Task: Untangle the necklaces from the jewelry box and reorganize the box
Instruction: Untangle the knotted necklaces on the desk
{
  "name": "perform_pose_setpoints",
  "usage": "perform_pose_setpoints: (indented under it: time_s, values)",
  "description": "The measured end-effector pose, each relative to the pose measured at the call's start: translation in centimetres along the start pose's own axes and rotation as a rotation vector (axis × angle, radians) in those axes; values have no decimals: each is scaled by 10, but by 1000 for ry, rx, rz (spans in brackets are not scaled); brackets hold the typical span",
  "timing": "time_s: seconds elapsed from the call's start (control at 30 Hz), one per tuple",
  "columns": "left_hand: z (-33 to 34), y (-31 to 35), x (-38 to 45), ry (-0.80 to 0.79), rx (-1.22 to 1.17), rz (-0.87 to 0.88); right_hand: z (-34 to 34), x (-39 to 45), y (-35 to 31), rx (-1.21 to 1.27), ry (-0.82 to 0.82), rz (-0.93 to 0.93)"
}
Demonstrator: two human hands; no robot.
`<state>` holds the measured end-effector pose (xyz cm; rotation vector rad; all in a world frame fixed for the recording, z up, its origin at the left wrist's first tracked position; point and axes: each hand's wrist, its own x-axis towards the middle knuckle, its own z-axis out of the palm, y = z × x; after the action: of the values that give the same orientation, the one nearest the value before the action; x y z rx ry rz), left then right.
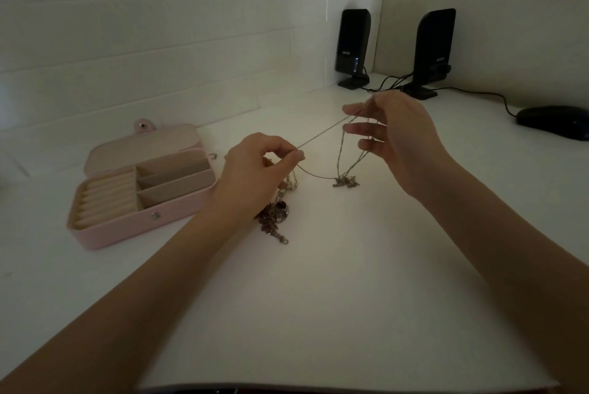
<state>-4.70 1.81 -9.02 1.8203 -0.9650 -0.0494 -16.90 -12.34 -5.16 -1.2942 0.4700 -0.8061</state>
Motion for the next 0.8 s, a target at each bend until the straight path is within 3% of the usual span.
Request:
perform_pose_setpoints:
  time_s: [0.1, 0.17, 0.3, 0.5, 0.67, 0.8]
  values:
    - [-1, 3, -1, -50, -42, 17, -1, 1, 0, -27, -44, 44]
    - [-1, 7, -3, -83, -77, 26, -1, 0, 6, -266, -97, 25]
    - [2, 8, -5, -119, -84, 32, 1, -2, 26, -905, -230, -231]
    - [-2, 11, -3, -150, -244, -89, -4, 2, 35, -1329, -317, -326]
    - [-3, 12, -3, -183, -320, -136, 7, -4, 33, -972, -588, -224]
    - [-5, 11, -2, -193, -298, -159, 4, -1, 31, -903, -494, -191]
